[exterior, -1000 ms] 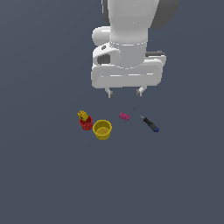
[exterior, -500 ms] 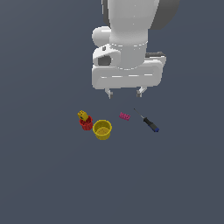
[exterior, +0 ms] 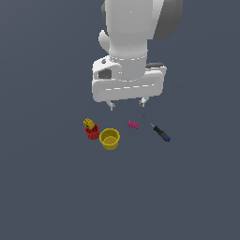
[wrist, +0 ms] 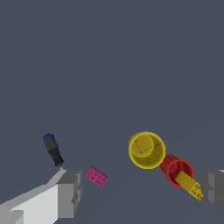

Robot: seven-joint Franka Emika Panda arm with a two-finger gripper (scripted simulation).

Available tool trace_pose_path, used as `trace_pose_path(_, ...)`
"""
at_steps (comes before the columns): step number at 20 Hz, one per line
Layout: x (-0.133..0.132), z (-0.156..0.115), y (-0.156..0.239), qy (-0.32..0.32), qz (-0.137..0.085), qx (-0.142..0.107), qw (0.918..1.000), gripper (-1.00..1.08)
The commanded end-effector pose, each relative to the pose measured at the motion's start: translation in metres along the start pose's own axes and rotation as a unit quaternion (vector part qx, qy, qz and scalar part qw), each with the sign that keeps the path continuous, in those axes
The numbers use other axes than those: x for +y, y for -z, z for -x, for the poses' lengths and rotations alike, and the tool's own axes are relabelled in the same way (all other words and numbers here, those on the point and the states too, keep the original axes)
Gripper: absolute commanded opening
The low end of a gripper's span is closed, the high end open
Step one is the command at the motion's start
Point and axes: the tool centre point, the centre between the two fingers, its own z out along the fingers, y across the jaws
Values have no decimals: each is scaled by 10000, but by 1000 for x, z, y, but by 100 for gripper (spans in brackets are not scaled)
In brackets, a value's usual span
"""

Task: Pick up a designated object from a clutter of objects.

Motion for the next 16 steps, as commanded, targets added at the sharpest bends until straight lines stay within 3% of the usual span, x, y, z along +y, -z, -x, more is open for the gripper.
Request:
trace_pose_path(1, 8, 2, -7, 169, 3, -13, 9999, 100)
trace_pose_path(16, 65, 28, -59, 1475, 17, -117, 9890, 100)
